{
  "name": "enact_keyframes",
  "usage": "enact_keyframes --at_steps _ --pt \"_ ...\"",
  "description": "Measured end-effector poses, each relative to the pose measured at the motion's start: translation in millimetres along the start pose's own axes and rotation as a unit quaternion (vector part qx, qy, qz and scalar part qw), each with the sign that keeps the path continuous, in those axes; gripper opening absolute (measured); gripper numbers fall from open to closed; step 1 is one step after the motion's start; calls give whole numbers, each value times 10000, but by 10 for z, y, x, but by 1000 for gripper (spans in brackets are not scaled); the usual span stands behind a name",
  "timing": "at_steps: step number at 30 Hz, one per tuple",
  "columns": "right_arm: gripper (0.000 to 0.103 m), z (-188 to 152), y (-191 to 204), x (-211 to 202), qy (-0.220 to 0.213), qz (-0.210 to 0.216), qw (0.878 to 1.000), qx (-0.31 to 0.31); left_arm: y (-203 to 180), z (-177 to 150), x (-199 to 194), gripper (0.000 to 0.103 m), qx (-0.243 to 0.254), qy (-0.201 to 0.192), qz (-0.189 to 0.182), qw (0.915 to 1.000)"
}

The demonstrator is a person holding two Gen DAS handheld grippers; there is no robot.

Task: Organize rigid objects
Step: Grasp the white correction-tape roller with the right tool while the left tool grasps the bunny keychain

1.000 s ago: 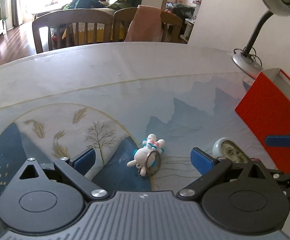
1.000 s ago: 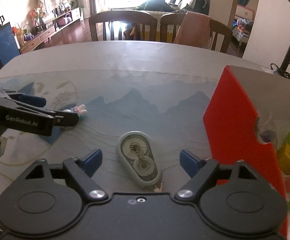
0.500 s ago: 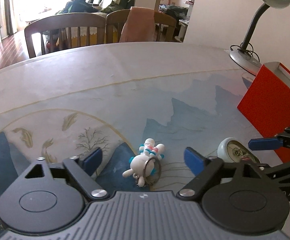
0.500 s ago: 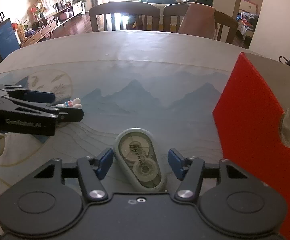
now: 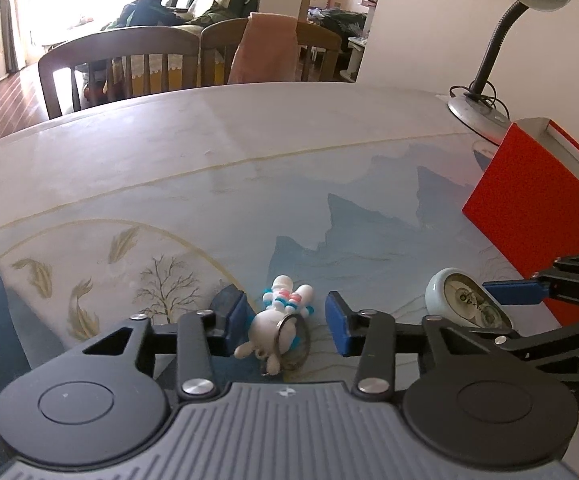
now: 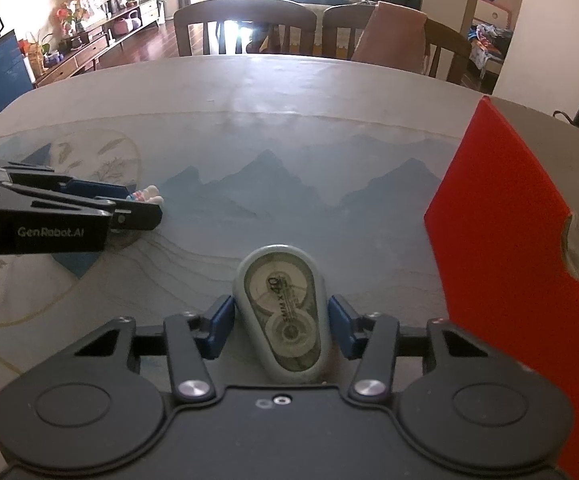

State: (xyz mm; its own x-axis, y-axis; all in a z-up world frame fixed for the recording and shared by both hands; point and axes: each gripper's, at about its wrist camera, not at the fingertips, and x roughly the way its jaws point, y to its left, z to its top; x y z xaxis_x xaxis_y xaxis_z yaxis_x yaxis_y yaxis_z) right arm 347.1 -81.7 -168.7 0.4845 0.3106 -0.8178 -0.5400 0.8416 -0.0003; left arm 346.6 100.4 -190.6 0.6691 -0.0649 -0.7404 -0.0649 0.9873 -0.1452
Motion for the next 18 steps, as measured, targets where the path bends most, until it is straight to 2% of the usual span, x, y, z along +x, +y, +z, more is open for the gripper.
enact_keyframes --at_steps 2,7,18 --pt "48 -11 19 -17 6 -45 10000 26 -8 1 -9 34 -5 24 26 10000" --pt "47 -84 64 -74 48 -135 9998 151 -64 -16 -32 33 -39 104 43 9999" --pt "47 -279 106 -468 -28 54 9986 516 -199 -262 -283 32 -288 285 -89 9991"
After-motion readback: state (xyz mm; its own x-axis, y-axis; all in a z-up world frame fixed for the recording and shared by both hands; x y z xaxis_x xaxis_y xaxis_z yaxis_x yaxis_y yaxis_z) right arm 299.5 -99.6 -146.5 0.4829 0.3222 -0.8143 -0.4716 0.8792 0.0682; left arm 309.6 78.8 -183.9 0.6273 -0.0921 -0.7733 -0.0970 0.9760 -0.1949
